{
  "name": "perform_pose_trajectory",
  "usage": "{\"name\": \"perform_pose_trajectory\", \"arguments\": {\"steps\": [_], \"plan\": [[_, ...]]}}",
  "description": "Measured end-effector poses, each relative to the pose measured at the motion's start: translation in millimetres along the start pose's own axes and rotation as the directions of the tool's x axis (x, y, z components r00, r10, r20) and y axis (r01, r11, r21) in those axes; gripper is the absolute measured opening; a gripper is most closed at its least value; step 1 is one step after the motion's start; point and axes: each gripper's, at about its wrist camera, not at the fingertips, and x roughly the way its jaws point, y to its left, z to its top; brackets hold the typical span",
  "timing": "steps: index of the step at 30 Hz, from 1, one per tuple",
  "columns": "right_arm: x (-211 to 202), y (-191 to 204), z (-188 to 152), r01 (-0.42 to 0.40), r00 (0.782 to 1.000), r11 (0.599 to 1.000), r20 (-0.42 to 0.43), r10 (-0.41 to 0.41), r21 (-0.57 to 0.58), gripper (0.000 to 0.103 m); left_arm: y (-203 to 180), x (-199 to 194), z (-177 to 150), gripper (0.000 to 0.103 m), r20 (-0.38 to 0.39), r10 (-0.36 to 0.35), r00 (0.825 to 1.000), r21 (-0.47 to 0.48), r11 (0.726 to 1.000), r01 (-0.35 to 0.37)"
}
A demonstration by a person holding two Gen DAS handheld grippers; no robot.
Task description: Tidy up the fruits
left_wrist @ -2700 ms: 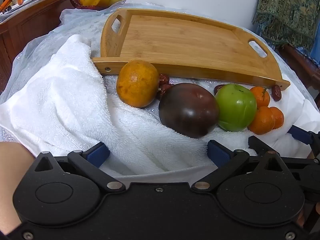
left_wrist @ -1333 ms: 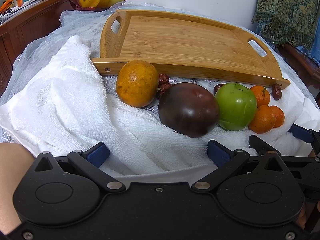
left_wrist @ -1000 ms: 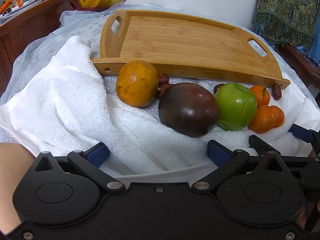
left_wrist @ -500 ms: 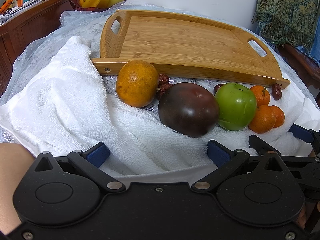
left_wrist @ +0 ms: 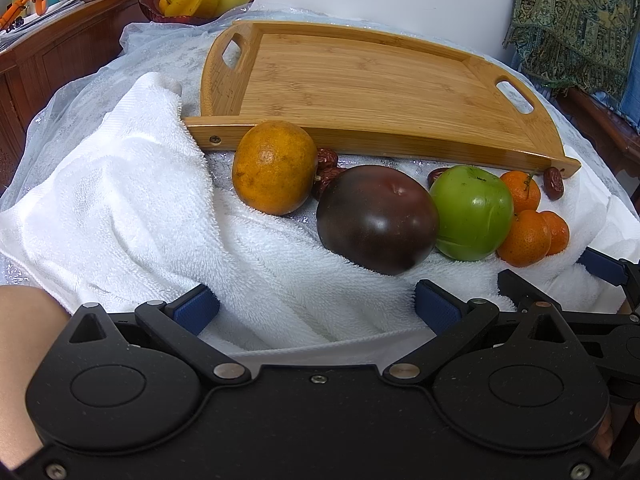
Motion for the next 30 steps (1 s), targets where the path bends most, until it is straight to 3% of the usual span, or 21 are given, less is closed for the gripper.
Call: {"name": "perform_pose_trajectory", "arguments": {"steps": [22, 27, 30], "plan": [[-2.6, -6.5, -0.1, -0.052, 0.998, 0.998, 0.024, 0.052, -0.026, 0.103, -1.8, -9.2, -7.4, 0.103, 0.069, 0.019, 0.997, -0.015, 1.000, -0.018], [-16.8, -5.1, -2.9, -0.063, 0.994, 0.997, 0.087, 0.066, -0.042, 0.103, -7.0, -22.0, -8.2, 0.099, 0.108, 0.049, 0.993, -0.010, 0.999, -0.048], [-26.0, -2.4, -1.8, -0.073, 0.988, 0.995, 0.134, 0.082, -0.067, 0.097, -10.7, -30.3, -8.7, 0.095, 0.146, 0.066, 0.987, -0.007, 0.998, -0.065]]}}
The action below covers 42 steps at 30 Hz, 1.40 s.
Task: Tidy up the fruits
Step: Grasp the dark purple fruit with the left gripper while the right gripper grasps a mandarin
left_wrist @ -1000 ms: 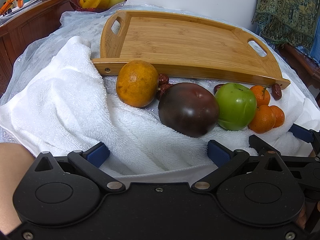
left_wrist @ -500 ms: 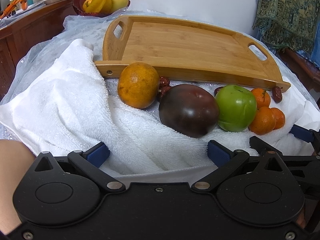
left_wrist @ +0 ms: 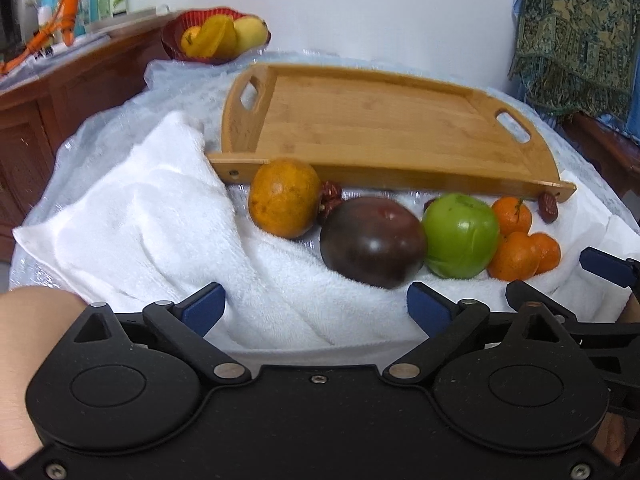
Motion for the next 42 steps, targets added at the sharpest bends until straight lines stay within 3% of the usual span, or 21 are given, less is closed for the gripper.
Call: {"name": "perform_pose_trajectory", "arguments": {"steps": [9, 12, 17, 28, 34, 42], "plan": [[-4.8, 14.9, 6.1, -0.016, 1.000, 0.997, 0.021, 0.017, -0.076, 0.069, -7.0, -19.6, 4.6, 0.078, 0.133, 0.006, 0.991, 0.055, 0.998, -0.013], [-3.5, 16.7, 6.0, -0.007, 1.000, 0.996, 0.023, 0.009, -0.084, 0.060, -11.6, -18.7, 4.7, 0.066, 0.135, -0.013, 0.991, 0.094, 0.996, 0.000], [-3.6, 17.8, 6.4, -0.011, 1.000, 0.996, 0.023, 0.013, -0.091, 0.051, -14.6, -13.5, 4.6, 0.058, 0.104, -0.067, 0.992, 0.096, 0.994, 0.057], [3.1, 29.4, 5.7, -0.021, 1.000, 0.988, 0.011, 0.023, -0.153, 0.048, -15.6, 0.2, 4.4, 0.060, 0.088, -0.117, 0.989, 0.108, 0.988, 0.107], [10.3, 27.6, 8.5, -0.025, 1.000, 0.985, 0.001, 0.026, -0.171, 0.062, -13.2, 12.9, 8.0, 0.065, 0.069, -0.139, 0.988, 0.090, 0.987, 0.133], [19.3, 26.8, 9.2, -0.043, 0.999, 0.981, -0.027, 0.038, -0.192, 0.060, -13.0, 24.0, 8.1, 0.066, 0.069, -0.155, 0.986, 0.086, 0.985, 0.149]]}}
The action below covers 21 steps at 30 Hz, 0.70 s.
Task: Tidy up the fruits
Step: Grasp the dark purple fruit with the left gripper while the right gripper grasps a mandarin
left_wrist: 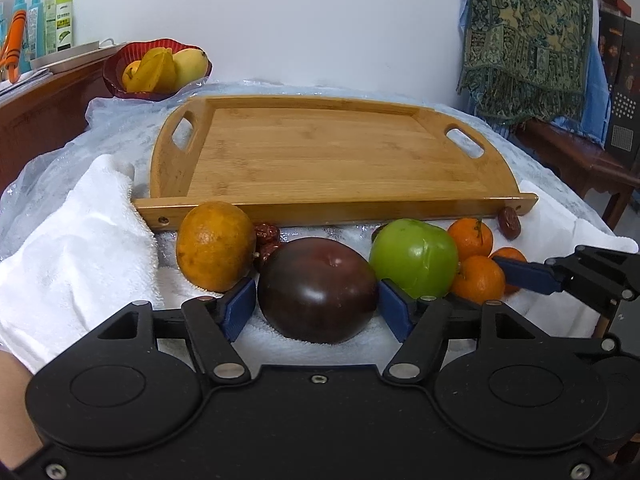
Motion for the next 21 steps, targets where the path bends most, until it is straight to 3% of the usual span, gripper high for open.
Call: {"name": "perform_pose_trajectory", "arguments": {"steps": [11, 16, 19, 21], "plan": [[7.2, -3.2, -2.9, -0.016, 1.000, 0.999, -0.022, 0.017, 0.030, 0.061, -2.9, 0.5, -4.3, 0.066, 0.023, 0.008, 1.000, 0.025, 1.000, -0.009], [7.2, -3.4, -3.3, -0.015, 1.000, 0.999, -0.021, 0.016, 0.043, 0.061, -6.0, -2.1, -4.0, 0.062, 0.010, 0.010, 1.000, 0.062, 0.998, -0.010], [6.7, -3.8, -3.5, -0.016, 1.000, 0.999, -0.017, 0.017, 0.052, 0.046, -8.4, -2.0, -3.8, 0.061, 0.009, 0.019, 1.000, 0.073, 0.997, -0.020], [6.3, -3.0, -3.5, -0.015, 1.000, 0.998, -0.015, 0.016, 0.054, 0.046, -10.4, -2.9, -3.3, 0.061, 0.007, 0.028, 1.000, 0.075, 0.997, -0.028]]}}
